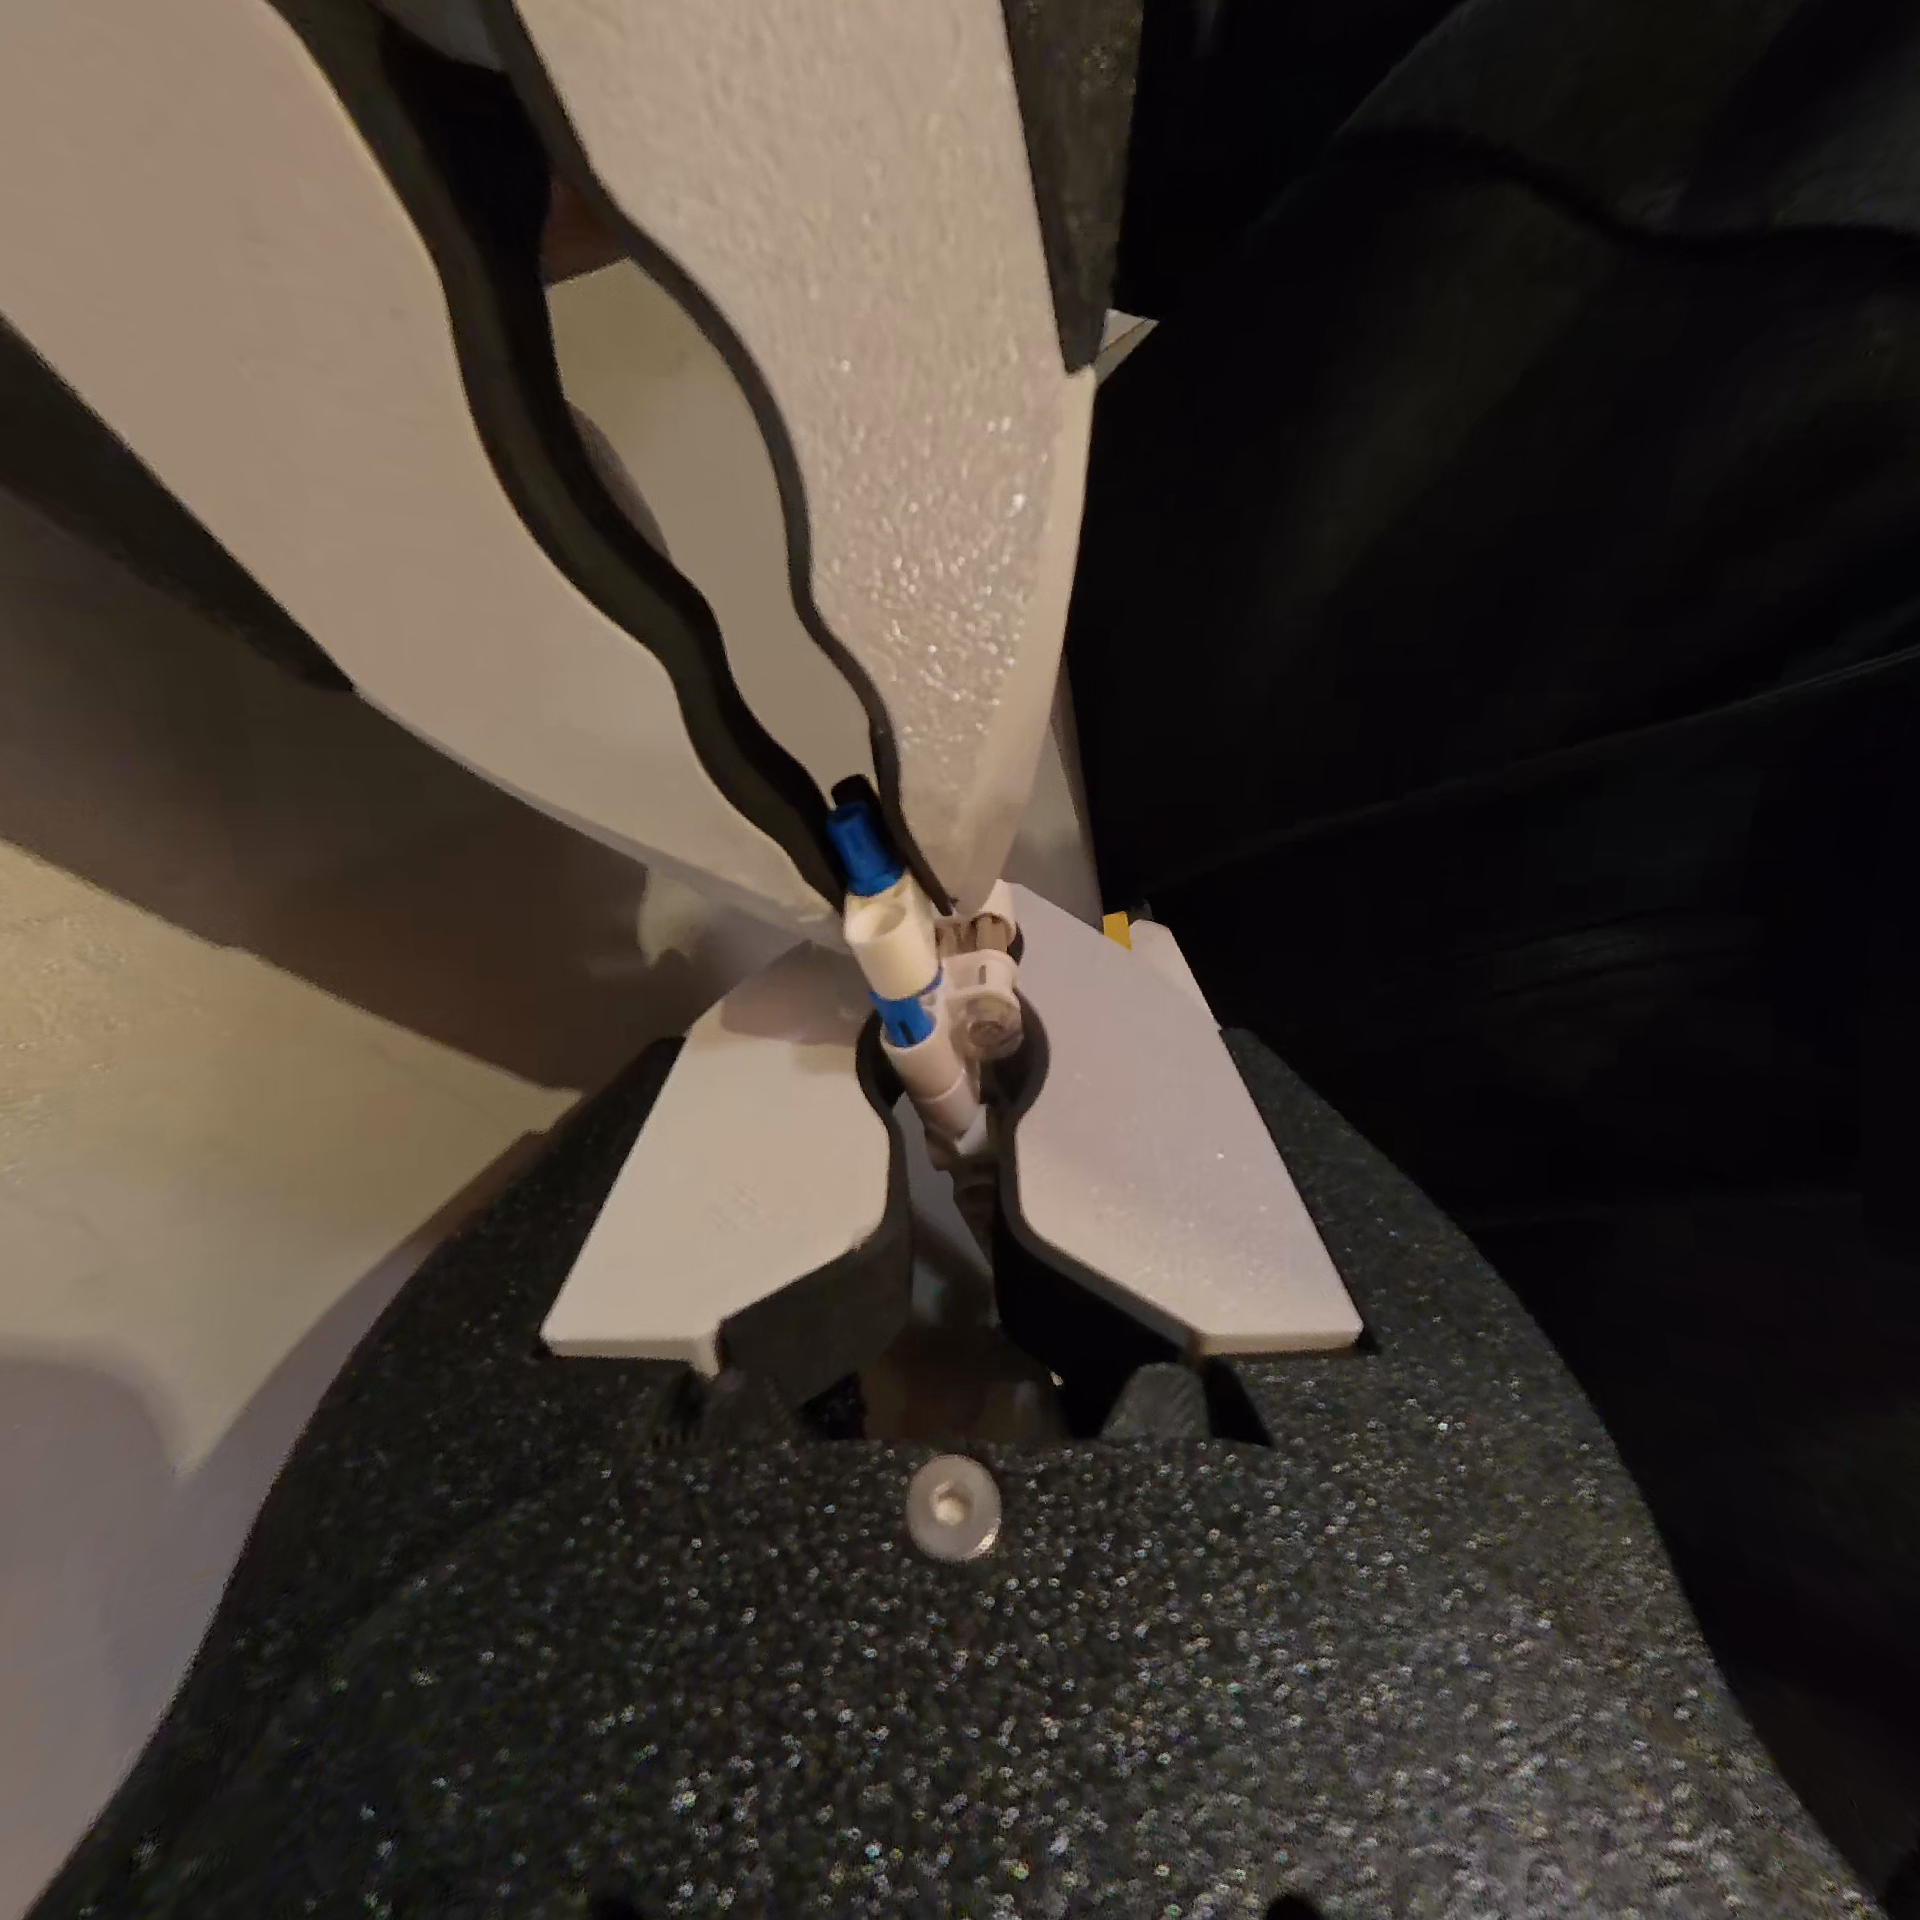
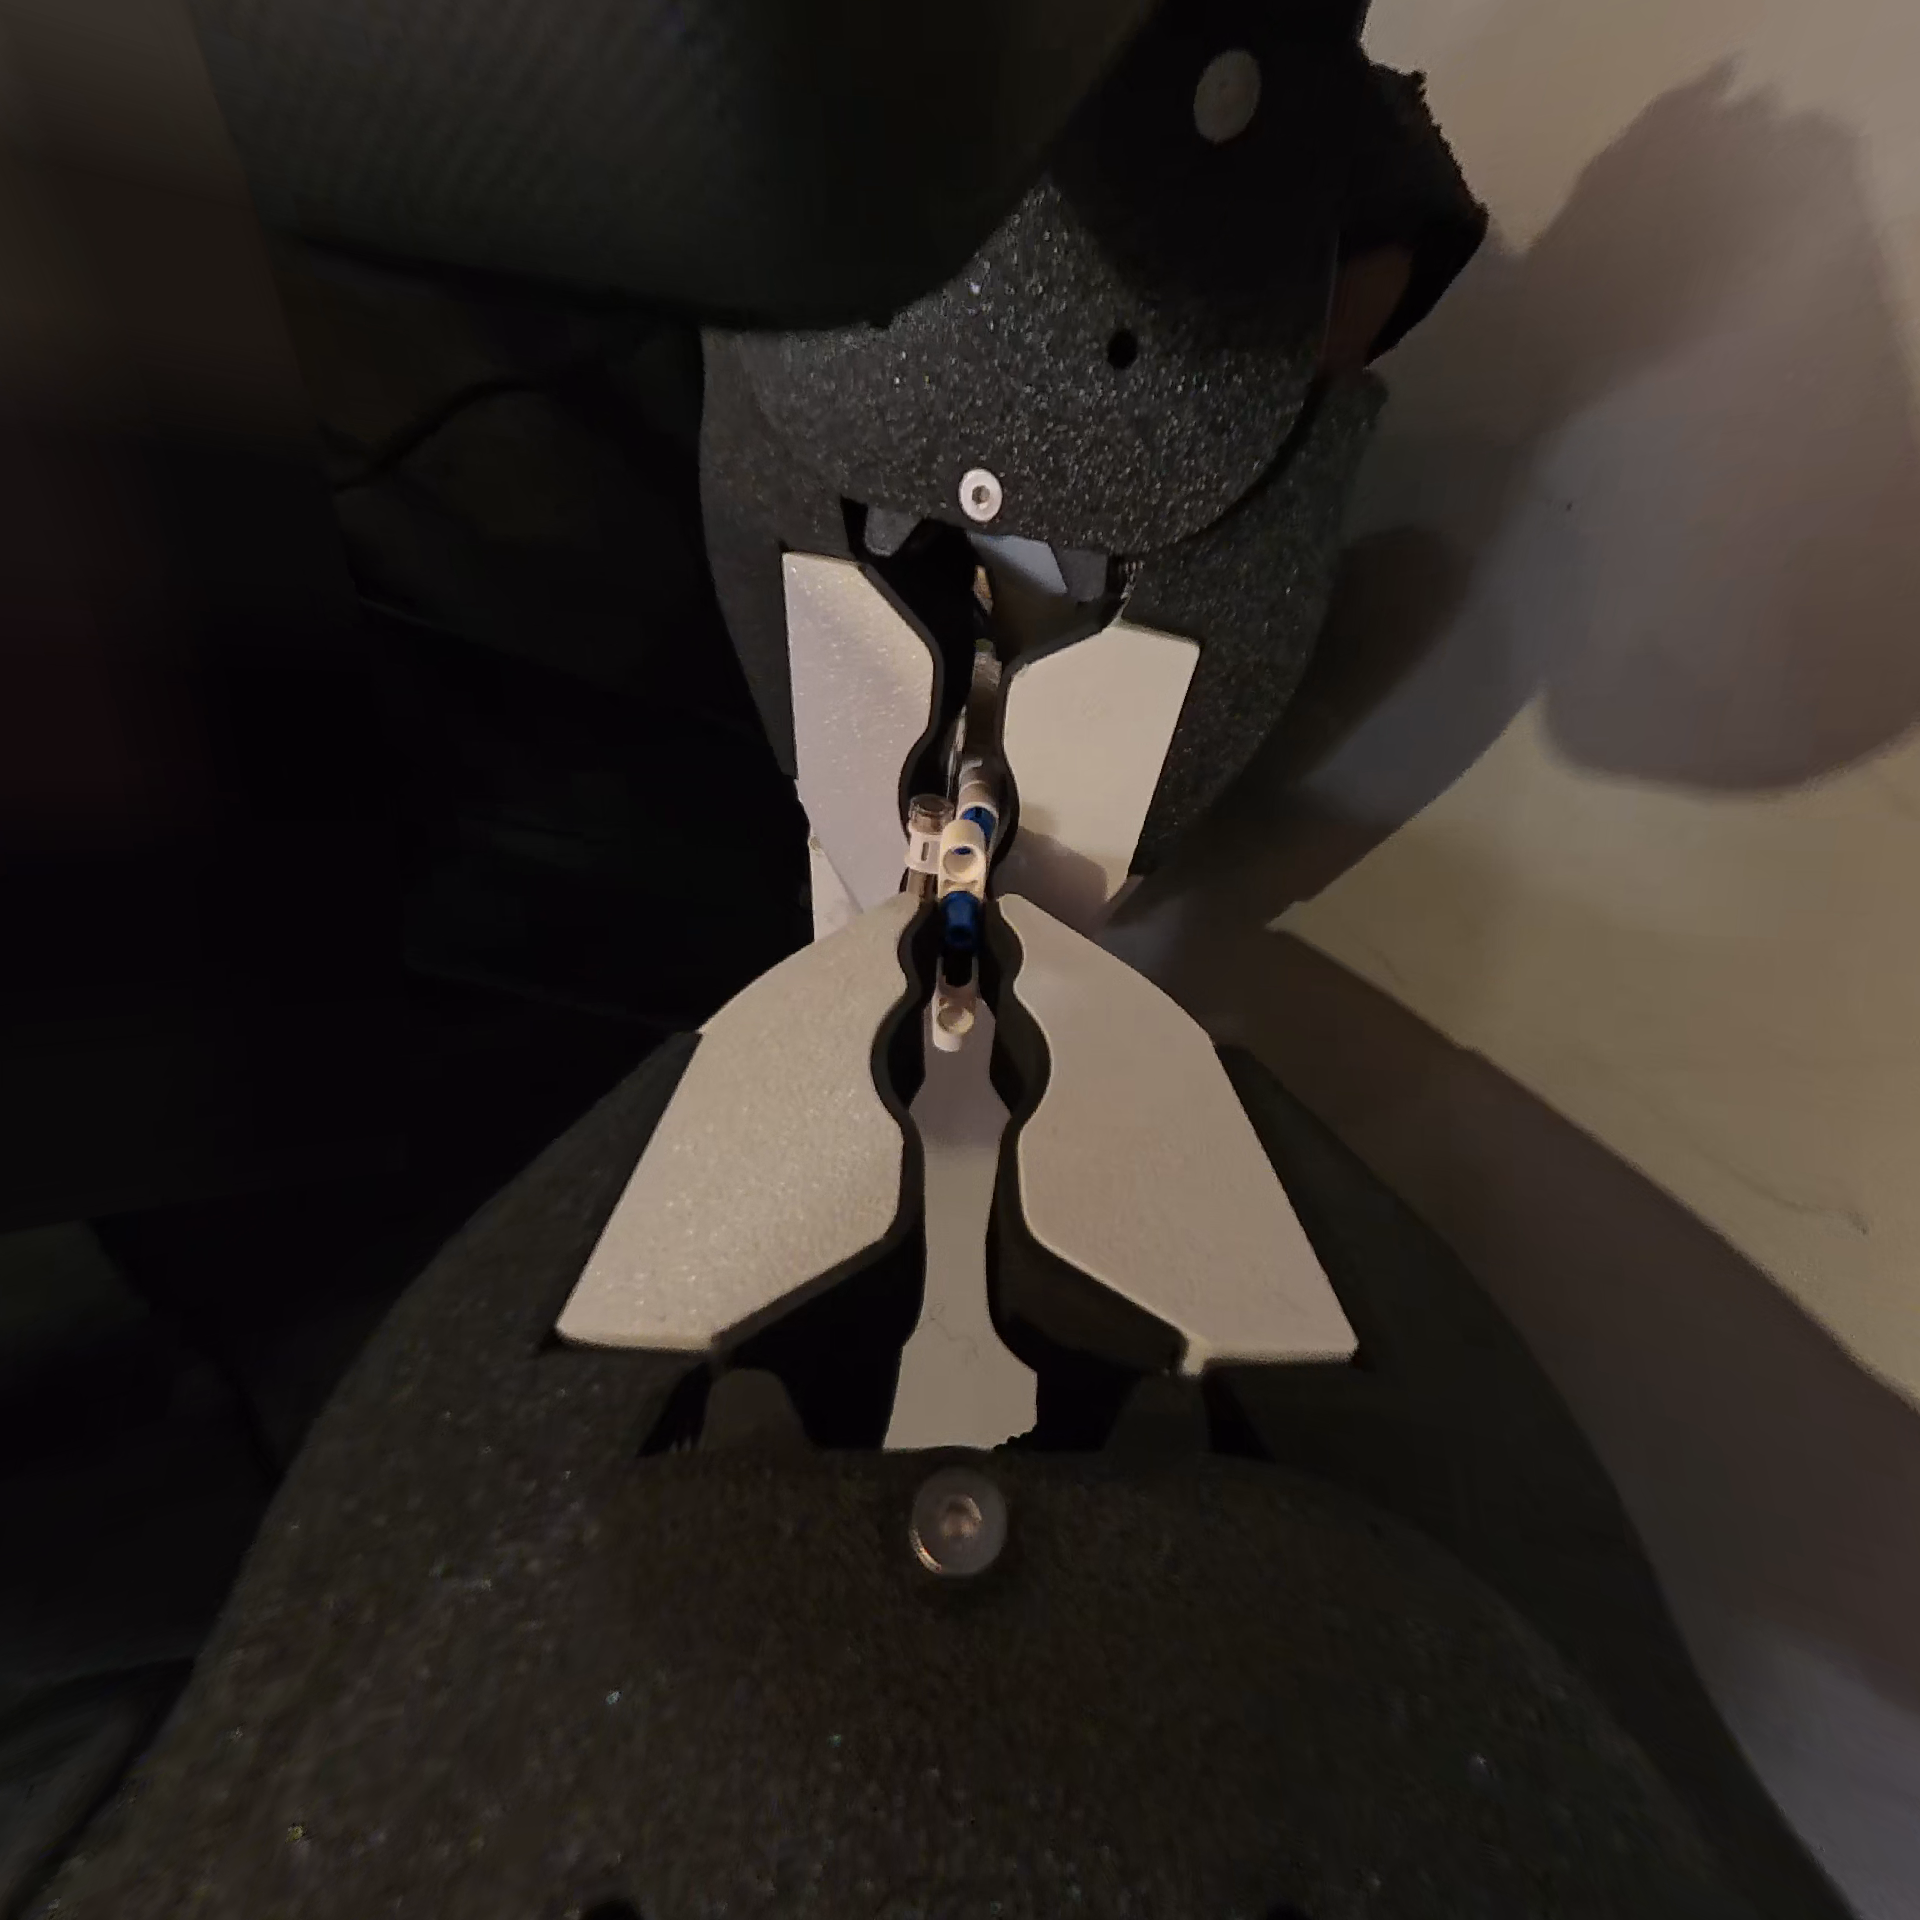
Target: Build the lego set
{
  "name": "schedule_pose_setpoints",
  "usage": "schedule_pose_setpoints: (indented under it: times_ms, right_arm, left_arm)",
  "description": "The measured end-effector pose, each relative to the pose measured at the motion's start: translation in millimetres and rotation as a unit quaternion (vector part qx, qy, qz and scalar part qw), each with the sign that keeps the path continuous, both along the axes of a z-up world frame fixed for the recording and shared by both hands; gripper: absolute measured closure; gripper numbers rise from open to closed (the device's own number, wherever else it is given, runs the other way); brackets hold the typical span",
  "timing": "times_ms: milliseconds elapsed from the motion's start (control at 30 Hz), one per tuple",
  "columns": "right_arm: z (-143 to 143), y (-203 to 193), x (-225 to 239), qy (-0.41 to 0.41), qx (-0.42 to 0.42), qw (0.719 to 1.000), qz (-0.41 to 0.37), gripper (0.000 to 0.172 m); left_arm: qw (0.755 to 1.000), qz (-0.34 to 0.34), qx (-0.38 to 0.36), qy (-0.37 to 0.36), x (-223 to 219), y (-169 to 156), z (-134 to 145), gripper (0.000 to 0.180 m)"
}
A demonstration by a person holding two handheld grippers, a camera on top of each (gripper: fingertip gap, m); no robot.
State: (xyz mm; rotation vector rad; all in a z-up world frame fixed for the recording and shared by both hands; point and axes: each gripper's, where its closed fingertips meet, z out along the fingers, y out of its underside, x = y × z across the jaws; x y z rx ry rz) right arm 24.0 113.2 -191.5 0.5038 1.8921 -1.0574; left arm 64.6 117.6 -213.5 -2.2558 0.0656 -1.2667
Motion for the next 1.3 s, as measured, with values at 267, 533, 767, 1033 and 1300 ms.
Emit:
schedule_pose_setpoints:
  times_ms: [267,533,767,1033,1300]
  right_arm:
    - [3.7,-2.0,-0.9,-0.001,0.002,1.000,-0.008,0.164]
    - [16.4,0.1,-3.9,0.016,0.002,0.999,-0.043,0.164]
    - [23.8,9.3,-8.5,0.039,0.001,0.996,-0.082,0.164]
    - [11.5,15.3,16.1,0.058,0.003,0.994,-0.092,0.164]
    - [3.1,12.7,25.3,0.063,0.015,0.992,-0.104,0.164]
  left_arm:
    - [0.999,0.019,0.005,-0.030,0.8,0.5,5.1,0.170]
    - [0.998,0.040,0.025,-0.039,2.7,4.5,19.4,0.172]
    - [0.997,0.062,0.035,-0.034,6.1,4.7,27.4,0.172]
    - [0.993,0.101,0.037,-0.057,-2.2,-1.6,22.8,0.172]
    - [0.991,0.110,0.042,-0.064,-3.1,-3.7,22.2,0.172]
